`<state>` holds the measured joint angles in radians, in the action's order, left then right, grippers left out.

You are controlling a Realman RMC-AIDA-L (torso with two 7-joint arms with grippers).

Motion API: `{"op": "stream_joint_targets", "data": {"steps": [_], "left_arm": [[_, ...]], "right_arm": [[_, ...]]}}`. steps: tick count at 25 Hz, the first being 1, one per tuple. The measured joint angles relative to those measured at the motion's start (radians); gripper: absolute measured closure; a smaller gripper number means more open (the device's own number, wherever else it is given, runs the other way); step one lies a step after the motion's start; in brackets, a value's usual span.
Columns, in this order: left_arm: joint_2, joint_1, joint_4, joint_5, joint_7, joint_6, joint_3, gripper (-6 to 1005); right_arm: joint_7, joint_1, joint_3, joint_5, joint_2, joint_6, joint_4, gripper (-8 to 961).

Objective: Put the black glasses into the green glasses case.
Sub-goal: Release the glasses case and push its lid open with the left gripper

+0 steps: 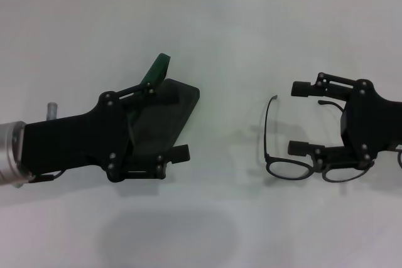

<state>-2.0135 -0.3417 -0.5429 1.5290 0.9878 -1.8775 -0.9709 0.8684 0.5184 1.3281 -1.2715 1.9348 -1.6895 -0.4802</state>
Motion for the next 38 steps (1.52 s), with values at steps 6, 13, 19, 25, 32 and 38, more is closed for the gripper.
{"op": "stream_joint_targets", "data": {"steps": [6,13,19,25,32,38], "left_arm": [[-0.006,0.008,0.001,0.002,0.000,0.000,0.000,120],[-0.010,0.010,0.008,0.001,0.032,0.002,0.015,121],[0.012,-0.007,-0.116,0.037,0.383,0.135,0.123,121],[0.012,-0.035,-0.307,0.270,0.724,0.326,0.125,122],[-0.055,-0.076,-0.473,0.549,0.918,0.371,0.127,123],[-0.074,-0.096,-0.532,0.660,0.998,0.404,0.114,136]], "right_arm": [[0.000,0.001,-0.002,-0.016,0.001,-0.003,0.000,110],[0.000,-0.003,-0.001,-0.017,0.001,0.000,0.003,111],[-0.009,-0.021,-0.010,-0.016,0.002,0.002,0.002,111],[-0.012,-0.058,-0.139,-0.015,0.007,-0.003,0.001,112],[-0.012,-0.076,-0.164,-0.016,0.009,-0.004,0.001,112],[-0.012,-0.076,-0.159,-0.019,0.009,-0.006,-0.001,113]]}}
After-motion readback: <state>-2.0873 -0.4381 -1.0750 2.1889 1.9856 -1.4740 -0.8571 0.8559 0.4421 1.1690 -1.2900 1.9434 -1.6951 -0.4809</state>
